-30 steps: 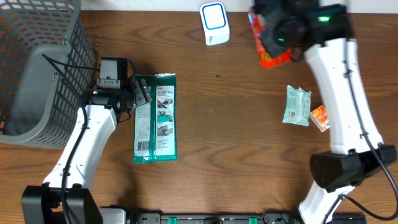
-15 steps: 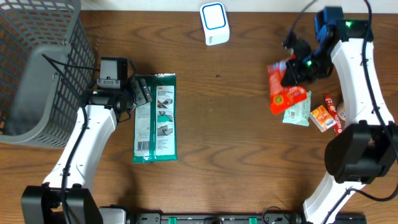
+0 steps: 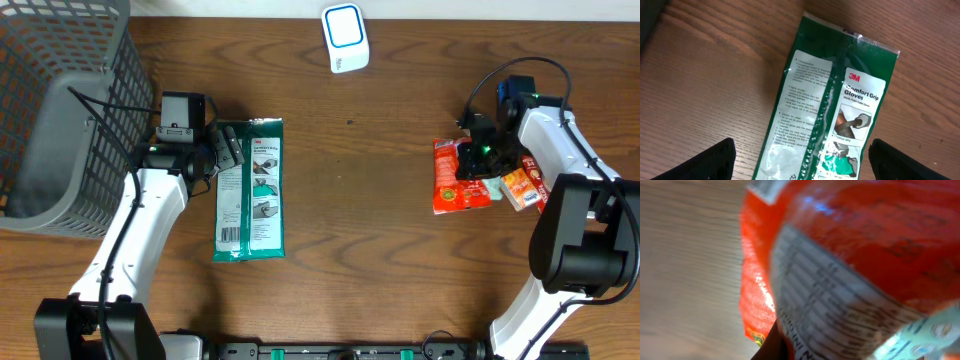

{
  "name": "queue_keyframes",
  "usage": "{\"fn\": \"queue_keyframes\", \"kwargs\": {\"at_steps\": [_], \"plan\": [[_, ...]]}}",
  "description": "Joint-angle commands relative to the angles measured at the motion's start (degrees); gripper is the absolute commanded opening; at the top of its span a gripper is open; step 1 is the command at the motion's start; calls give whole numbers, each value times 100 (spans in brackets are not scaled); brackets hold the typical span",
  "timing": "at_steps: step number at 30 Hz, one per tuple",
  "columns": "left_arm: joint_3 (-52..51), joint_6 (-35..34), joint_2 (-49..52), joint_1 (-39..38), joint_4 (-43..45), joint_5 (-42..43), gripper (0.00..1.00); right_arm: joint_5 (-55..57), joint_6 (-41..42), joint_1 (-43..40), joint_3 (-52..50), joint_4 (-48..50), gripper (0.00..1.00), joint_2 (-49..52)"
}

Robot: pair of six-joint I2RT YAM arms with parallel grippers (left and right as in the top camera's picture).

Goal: Scan the item barcode
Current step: 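Lower the snack bag down and right onto the table, then open the right gripper and withdraw it from the snack bag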

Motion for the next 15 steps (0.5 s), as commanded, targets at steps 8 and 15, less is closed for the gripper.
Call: {"fn": "queue_keyframes", "kwargs": {"at_steps": [8,15], "plan": [[-72,-28,61,20,2,-94,86,1224,564,-46,-7,-15,36,-24],[-72,-26,61,20,2,-94,86,1130,927,24,372,-341,57,-544]]}}
